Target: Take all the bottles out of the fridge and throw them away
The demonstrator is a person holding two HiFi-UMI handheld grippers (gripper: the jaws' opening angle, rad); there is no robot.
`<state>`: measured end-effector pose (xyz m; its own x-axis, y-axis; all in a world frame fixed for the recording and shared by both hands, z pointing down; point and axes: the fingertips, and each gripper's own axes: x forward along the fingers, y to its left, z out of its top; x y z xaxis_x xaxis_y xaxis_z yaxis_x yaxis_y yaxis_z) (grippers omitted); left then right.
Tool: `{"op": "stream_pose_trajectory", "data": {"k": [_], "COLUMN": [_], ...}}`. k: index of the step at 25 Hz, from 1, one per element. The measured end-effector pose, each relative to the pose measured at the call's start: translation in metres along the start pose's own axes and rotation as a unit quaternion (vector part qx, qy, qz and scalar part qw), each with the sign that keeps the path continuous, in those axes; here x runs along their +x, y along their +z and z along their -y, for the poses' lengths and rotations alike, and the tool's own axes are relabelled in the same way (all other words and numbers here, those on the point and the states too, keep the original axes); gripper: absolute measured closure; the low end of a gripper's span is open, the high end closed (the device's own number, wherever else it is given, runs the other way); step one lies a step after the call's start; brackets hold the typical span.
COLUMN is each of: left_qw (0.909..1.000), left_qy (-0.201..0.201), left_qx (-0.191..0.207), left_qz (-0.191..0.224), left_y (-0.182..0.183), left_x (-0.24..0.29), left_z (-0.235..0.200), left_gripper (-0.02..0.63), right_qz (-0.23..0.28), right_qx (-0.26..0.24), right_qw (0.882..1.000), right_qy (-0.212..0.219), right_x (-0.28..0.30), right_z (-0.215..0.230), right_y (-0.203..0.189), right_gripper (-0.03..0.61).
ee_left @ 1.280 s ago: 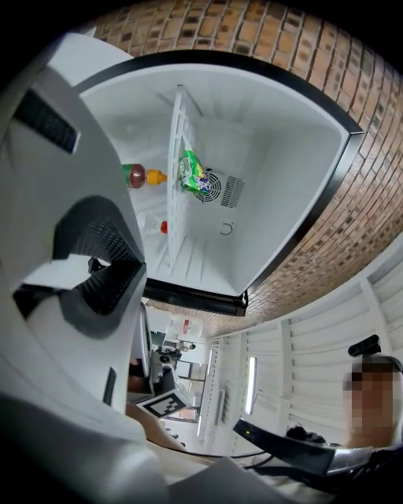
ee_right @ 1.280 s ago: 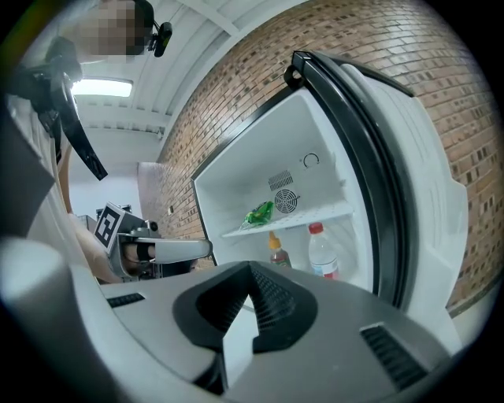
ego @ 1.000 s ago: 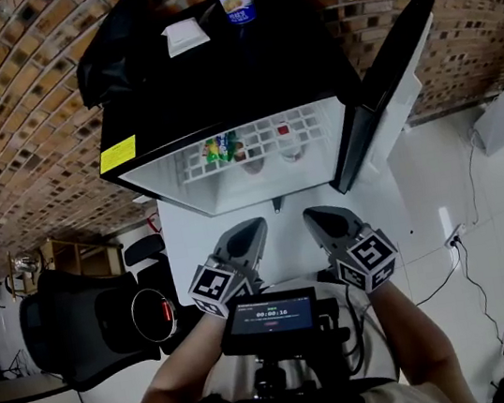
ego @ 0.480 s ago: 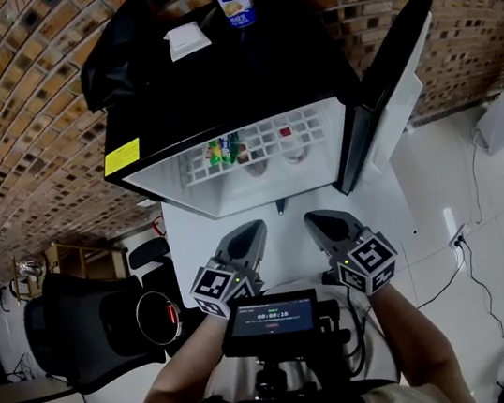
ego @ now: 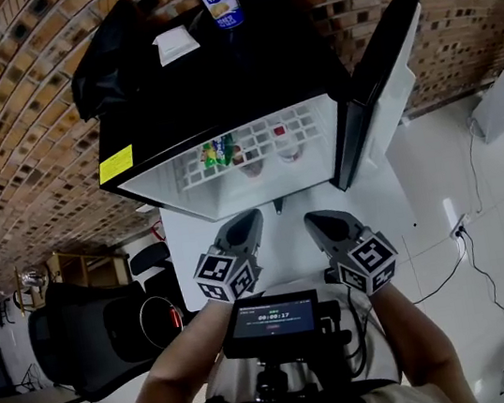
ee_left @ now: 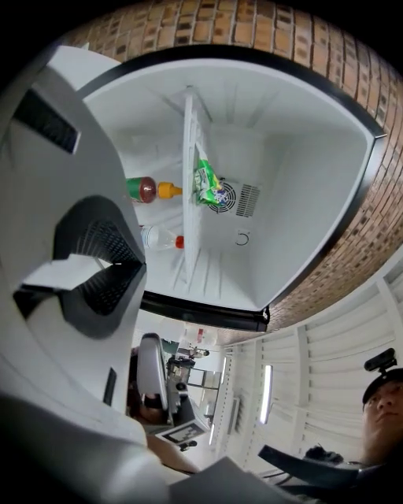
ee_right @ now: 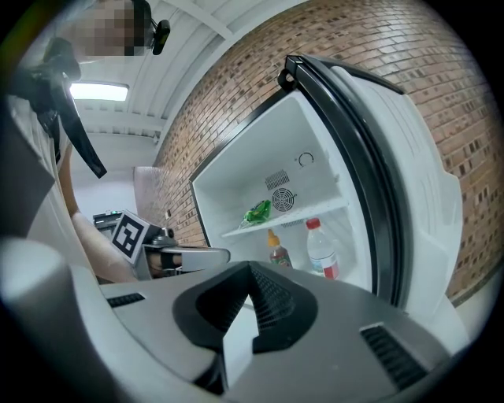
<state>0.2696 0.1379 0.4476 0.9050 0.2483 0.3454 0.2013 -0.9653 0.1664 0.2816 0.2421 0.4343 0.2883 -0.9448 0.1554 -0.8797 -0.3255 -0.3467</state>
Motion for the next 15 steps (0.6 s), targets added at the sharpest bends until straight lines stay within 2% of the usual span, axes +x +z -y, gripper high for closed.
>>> {"op": "stream_pose_trajectory", "data": {"k": [7, 12, 13, 15], "left_qw": [0.9985, 0.9973, 0.997, 0.9966], "left_qy": [-0.013, 0.003, 0.01, 0.02], "left_qx": [0.047, 0.051, 0.053, 0.055], "left_qz": [-0.026, -0.052, -0.055, -0.058], "left_y": [0.001, -0.009, -0.01, -0.009], "left_x": [0.067, 0.116, 0.124, 0.14], "left_z": [-0.016, -0.025, -0.027, -0.029], "left_gripper": [0.595, 0.59, 0.575, 0.478], "right_qz": [0.0, 0.004, 0.005, 0.008], "right_qx": [0.009, 0.021, 0.025, 0.03], "right_qw": [1.0, 0.999, 0.999, 0.998], "right_qy": [-0.017, -0.04, -0.046, -0.056], "right_x": [-0.012, -0.028, -0.032, -0.039], "right_z": [0.004, 0.013, 0.015, 0.021], "right_y": [-0.004, -0.008, -0.009, -0.011], "right_gripper": [0.577, 0.577, 0.577, 0.577]}}
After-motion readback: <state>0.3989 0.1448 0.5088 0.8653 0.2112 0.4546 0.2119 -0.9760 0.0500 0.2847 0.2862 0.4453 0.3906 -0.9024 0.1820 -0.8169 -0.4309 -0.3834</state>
